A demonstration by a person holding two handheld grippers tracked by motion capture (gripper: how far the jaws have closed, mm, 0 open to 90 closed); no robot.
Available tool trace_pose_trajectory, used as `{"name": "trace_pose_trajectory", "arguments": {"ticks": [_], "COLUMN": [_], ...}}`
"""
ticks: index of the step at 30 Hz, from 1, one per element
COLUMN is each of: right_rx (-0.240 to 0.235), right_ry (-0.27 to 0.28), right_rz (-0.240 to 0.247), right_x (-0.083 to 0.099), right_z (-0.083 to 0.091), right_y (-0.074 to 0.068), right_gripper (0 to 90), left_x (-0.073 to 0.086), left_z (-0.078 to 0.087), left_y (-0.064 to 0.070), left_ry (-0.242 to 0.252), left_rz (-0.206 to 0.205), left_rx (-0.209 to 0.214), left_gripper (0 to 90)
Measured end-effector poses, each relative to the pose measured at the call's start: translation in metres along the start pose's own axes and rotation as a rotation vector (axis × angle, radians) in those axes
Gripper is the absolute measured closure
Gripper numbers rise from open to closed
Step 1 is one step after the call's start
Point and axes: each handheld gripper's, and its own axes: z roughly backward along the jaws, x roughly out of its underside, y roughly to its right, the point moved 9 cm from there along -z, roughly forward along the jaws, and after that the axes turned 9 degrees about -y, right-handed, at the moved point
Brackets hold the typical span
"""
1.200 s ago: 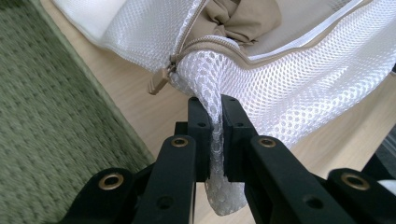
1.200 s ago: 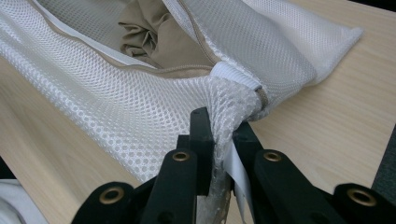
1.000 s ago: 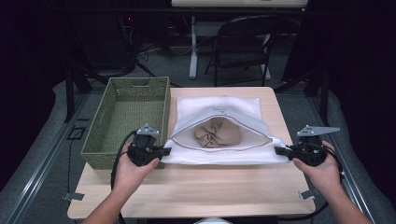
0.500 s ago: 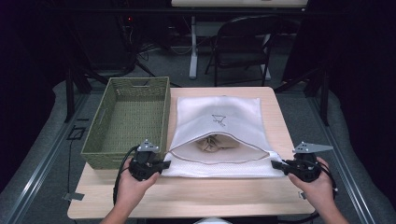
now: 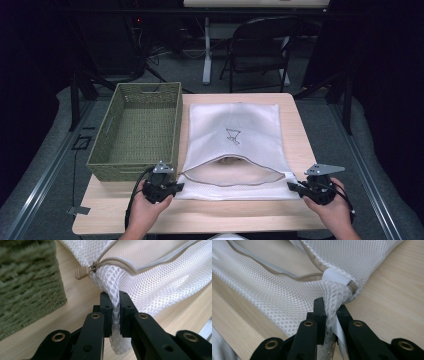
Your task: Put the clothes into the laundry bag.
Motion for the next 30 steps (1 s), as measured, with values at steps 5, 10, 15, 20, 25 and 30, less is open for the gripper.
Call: {"name": "trace_pose_trajectory", "arguments": {"ticks": [5, 10, 15, 20, 25, 30], "right_rx": [-0.007, -0.032, -0.037, -0.035, -0.03, -0.029], "right_ry": [-0.03, -0.051, -0.06, -0.03, -0.002, 0.044], "right_rz": [-0.008, -0.027, -0.04, -0.044, -0.045, -0.036], "right_x": [0.01, 0.018, 0.021, 0.019, 0.016, 0.012], "right_z": [-0.009, -0.017, -0.019, -0.014, -0.007, 0.004], "right_y": [-0.001, -0.002, -0.001, -0.001, -0.001, 0.0], "right_gripper": [82.3, 82.2, 80.7, 69.3, 51.4, 45.5], "left_x": [0.005, 0.012, 0.015, 0.013, 0.009, 0.006], "left_z": [-0.006, -0.015, -0.019, -0.014, -0.007, 0.002], "left_y": [-0.001, -0.001, -0.001, 0.002, 0.003, 0.002], "left_ry": [-0.023, -0.055, -0.07, -0.046, -0.021, -0.003], "left_rz": [-0.005, 0.004, 0.0, 0.015, 0.024, 0.017], "left_rx": [-0.004, 0.006, 0.001, 0.016, 0.015, -0.008], "left_gripper": [83.7, 83.3, 81.3, 72.6, 59.3, 50.7]}}
